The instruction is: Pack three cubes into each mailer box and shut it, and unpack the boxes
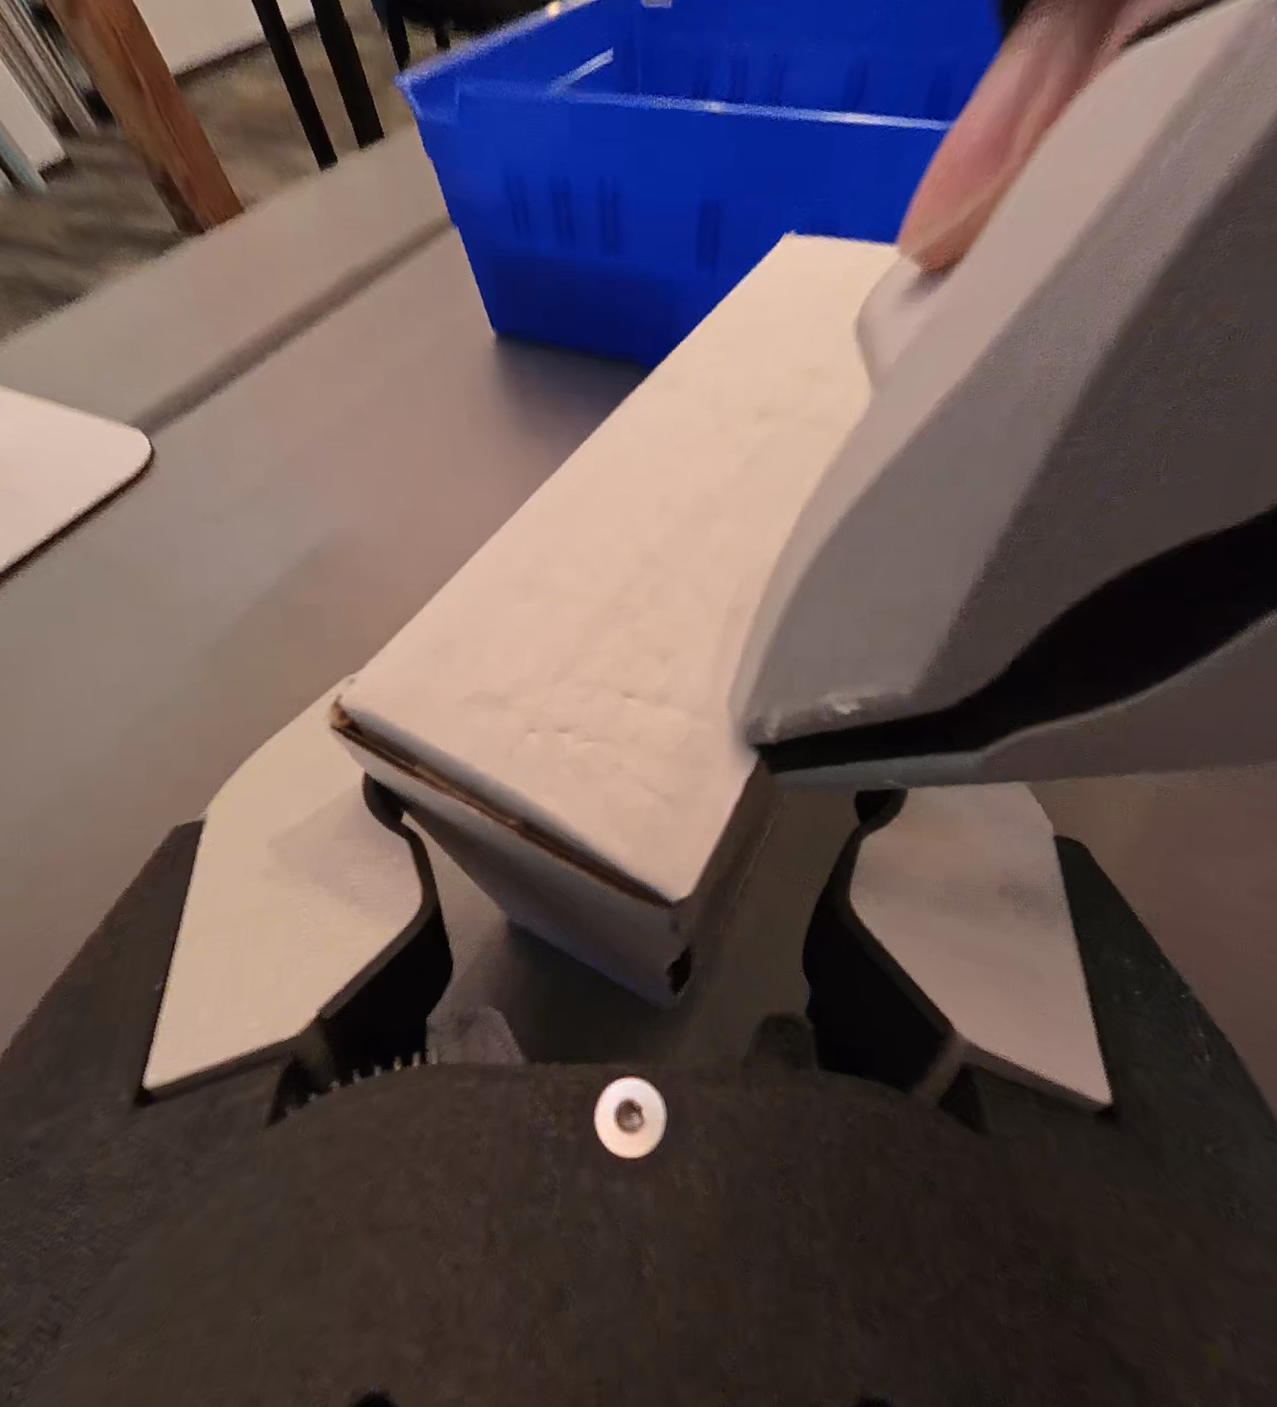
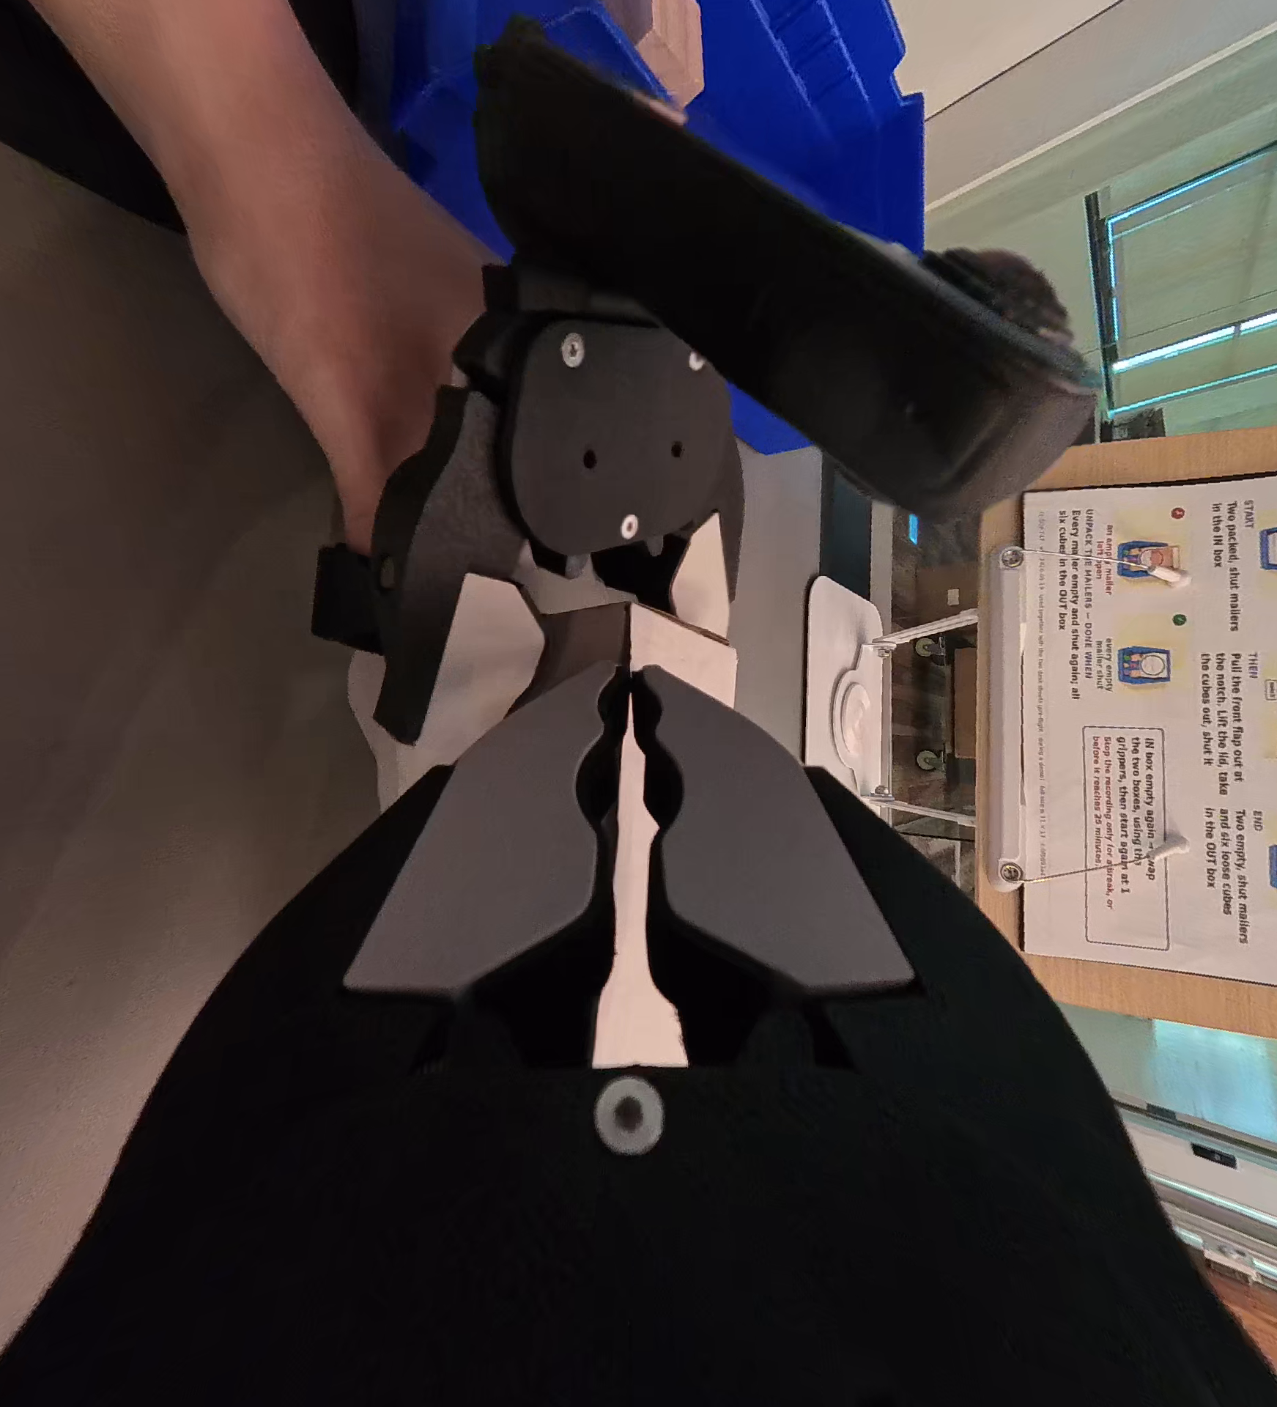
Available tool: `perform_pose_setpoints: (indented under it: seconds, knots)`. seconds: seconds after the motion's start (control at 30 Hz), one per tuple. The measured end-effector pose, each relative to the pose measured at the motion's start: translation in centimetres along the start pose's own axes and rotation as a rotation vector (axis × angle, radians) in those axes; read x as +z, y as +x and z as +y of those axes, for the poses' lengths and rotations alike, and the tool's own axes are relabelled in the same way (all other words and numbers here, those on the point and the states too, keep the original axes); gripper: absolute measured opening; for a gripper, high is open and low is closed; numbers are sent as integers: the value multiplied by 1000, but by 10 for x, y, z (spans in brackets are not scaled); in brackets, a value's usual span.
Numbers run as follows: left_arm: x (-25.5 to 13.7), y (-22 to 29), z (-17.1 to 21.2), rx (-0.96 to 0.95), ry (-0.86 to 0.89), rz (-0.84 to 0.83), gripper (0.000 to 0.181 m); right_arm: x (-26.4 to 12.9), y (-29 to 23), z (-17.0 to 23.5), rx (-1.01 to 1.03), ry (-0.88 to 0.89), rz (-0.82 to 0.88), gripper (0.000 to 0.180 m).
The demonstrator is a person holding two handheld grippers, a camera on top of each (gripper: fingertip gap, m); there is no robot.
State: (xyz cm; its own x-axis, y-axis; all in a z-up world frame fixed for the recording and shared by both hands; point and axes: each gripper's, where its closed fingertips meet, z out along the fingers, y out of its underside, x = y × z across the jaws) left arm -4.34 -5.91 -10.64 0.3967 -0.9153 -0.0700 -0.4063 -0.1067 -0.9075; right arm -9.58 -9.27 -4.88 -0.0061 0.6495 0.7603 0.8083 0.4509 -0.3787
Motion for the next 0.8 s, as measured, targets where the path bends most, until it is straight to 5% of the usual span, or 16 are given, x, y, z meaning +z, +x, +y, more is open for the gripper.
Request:
perform_pose_setpoints:
  seconds: [0.37,0.67,0.8]
  knots:
    - [-4,14,-10,-23,78,116,125,-11,-9,-3,-23,88,-114,1]
    - [-5,19,-8,6,63,146,91,-17,-10,-1,-27,128,-148,3]
    - [-6,19,-6,22,58,129,90,-17,-10,-2,-60,85,-123,6]
